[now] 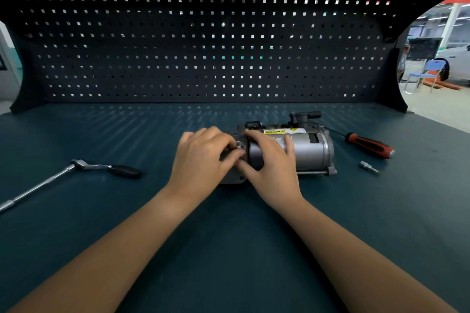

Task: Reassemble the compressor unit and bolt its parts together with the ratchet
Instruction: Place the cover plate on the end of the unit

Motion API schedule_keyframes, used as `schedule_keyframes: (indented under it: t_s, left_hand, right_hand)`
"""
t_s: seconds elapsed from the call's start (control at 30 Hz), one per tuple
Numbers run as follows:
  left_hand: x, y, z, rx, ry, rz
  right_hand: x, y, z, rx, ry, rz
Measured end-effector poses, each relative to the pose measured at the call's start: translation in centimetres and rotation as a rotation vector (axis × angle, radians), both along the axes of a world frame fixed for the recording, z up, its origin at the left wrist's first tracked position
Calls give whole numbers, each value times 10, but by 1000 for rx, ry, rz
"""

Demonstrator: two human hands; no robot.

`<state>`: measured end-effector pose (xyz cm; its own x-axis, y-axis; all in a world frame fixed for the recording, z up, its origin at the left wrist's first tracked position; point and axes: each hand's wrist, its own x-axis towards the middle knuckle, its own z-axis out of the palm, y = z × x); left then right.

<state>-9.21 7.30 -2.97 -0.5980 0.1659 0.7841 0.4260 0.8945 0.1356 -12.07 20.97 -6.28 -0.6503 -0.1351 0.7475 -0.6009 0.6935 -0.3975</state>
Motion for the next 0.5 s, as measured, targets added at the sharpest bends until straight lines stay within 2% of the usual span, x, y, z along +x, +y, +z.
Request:
schedule_keyframes:
  t_s: [0.23, 0.5]
  left_hand:
    - [2, 2, -1, -71, 37, -45]
    - [0, 3, -2, -32, 24, -90]
  right_hand:
    - [0, 1, 0, 59, 20, -36]
    - [0, 1, 1, 71, 11, -52]
